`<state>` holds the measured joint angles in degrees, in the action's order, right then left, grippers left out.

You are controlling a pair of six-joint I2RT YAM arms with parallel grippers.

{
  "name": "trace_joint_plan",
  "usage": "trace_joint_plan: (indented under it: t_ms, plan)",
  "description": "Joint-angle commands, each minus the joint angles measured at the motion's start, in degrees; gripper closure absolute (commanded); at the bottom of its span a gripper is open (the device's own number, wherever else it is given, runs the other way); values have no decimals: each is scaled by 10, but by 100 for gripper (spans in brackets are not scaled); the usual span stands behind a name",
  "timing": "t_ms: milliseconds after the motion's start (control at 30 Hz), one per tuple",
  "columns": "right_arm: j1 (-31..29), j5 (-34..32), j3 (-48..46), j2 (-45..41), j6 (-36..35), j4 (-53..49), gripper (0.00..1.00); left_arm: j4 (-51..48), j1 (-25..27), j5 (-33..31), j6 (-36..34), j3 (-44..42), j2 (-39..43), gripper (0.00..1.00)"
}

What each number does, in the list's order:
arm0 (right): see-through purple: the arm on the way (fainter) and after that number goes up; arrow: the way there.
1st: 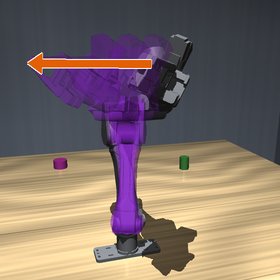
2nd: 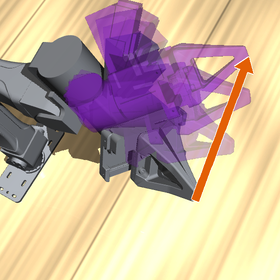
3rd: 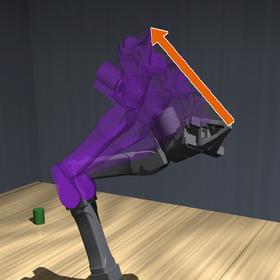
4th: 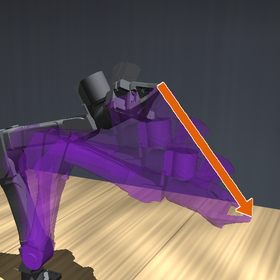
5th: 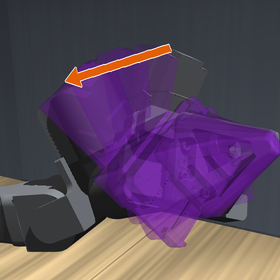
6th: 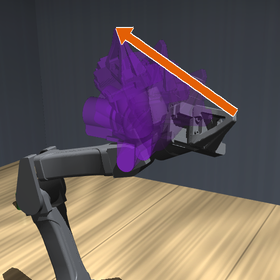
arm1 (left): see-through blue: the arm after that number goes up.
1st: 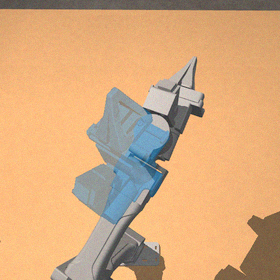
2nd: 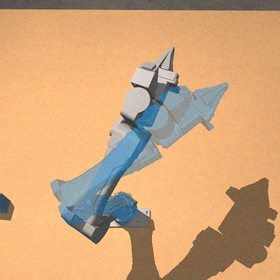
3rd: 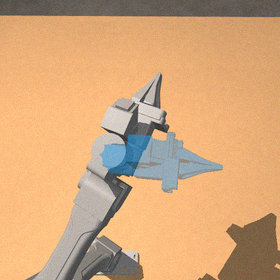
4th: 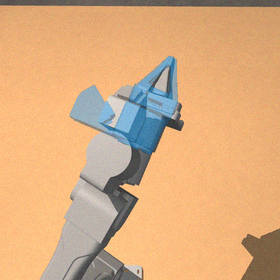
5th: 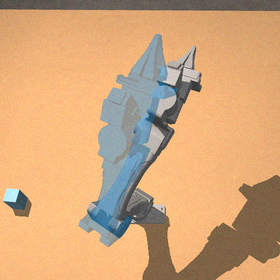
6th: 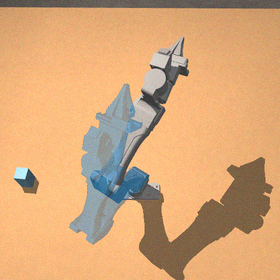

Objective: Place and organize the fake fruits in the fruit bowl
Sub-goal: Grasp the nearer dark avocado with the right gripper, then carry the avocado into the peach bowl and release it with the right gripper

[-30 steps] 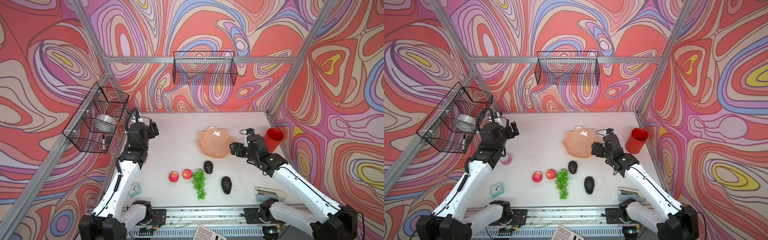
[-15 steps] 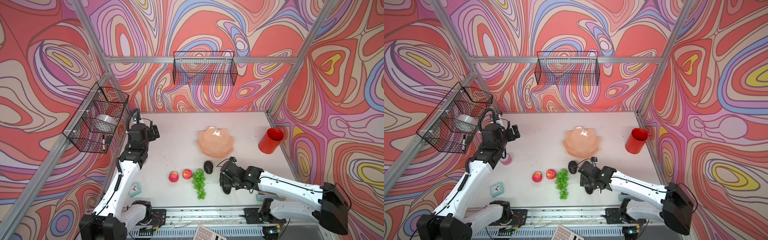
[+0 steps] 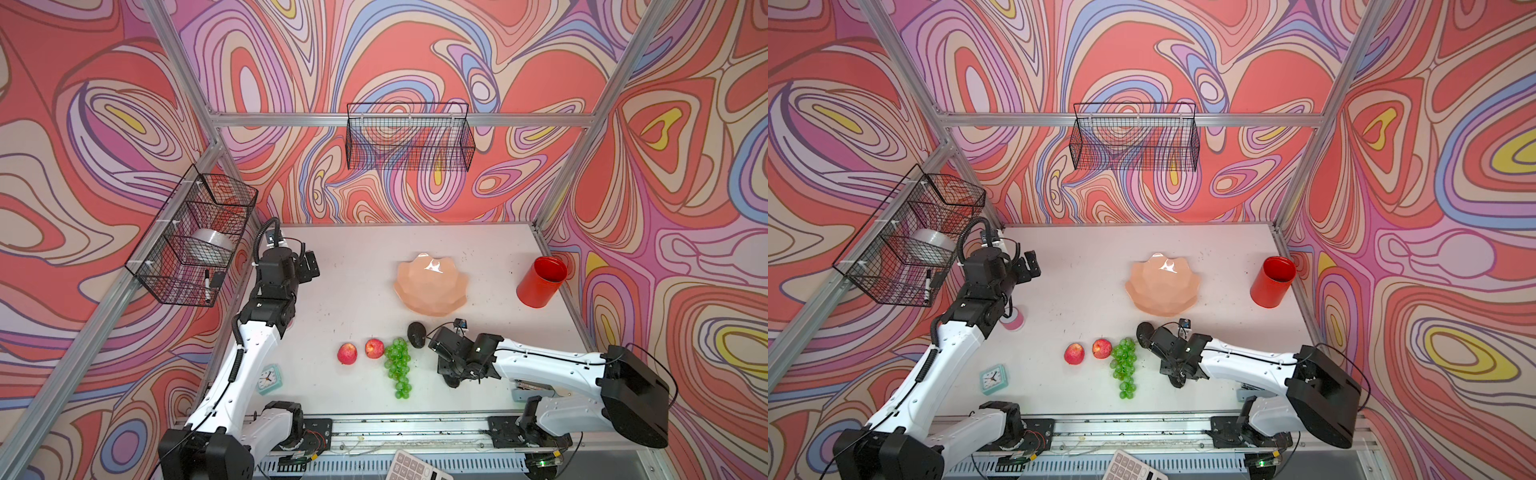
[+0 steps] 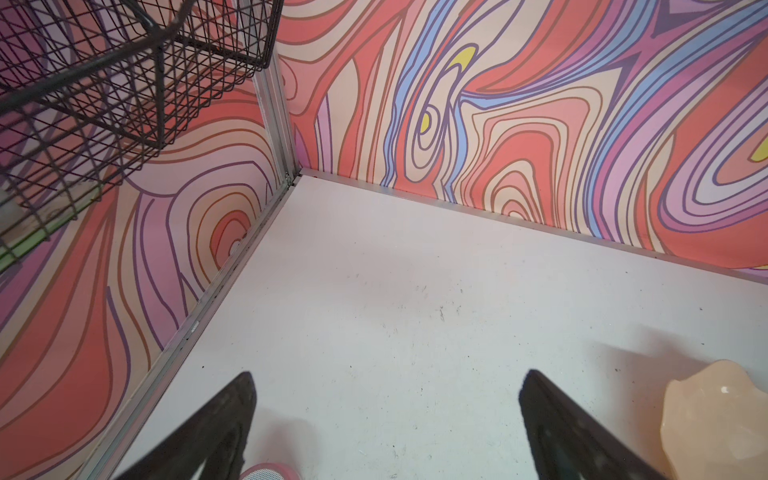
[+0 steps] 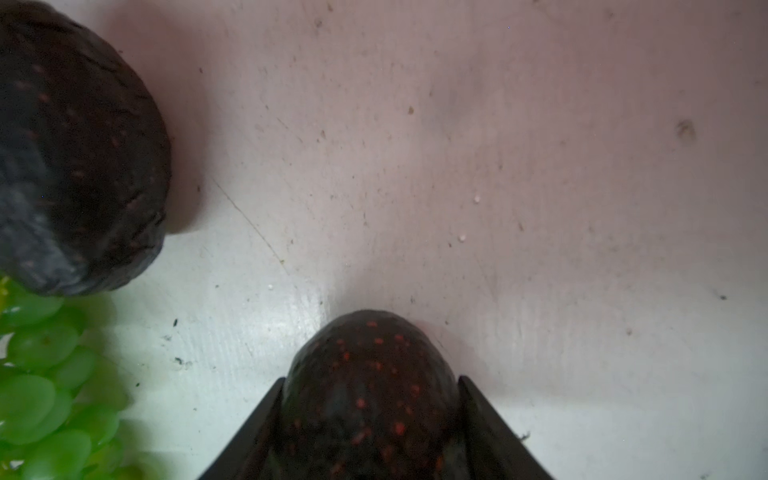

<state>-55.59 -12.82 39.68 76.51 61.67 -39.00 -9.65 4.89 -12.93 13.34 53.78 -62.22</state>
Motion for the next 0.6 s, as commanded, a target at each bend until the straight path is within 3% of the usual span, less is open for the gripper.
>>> trace_joint_plan:
  t_ms: [0,200,400,567]
  plan:
    - [-2,-46,34,-15,-15,-56,50,-9,-2,4,2,-6,8,1]
    - [9,-156,180,-23,-101,-147,51,-10,-2,5,4,-6,9,2]
    - [108,-113,277,42,-239,-57,52,-13,-2,5,15,-6,9,1]
    - [171,-81,373,166,-329,3,52,-20,-2,-3,15,-4,8,2]
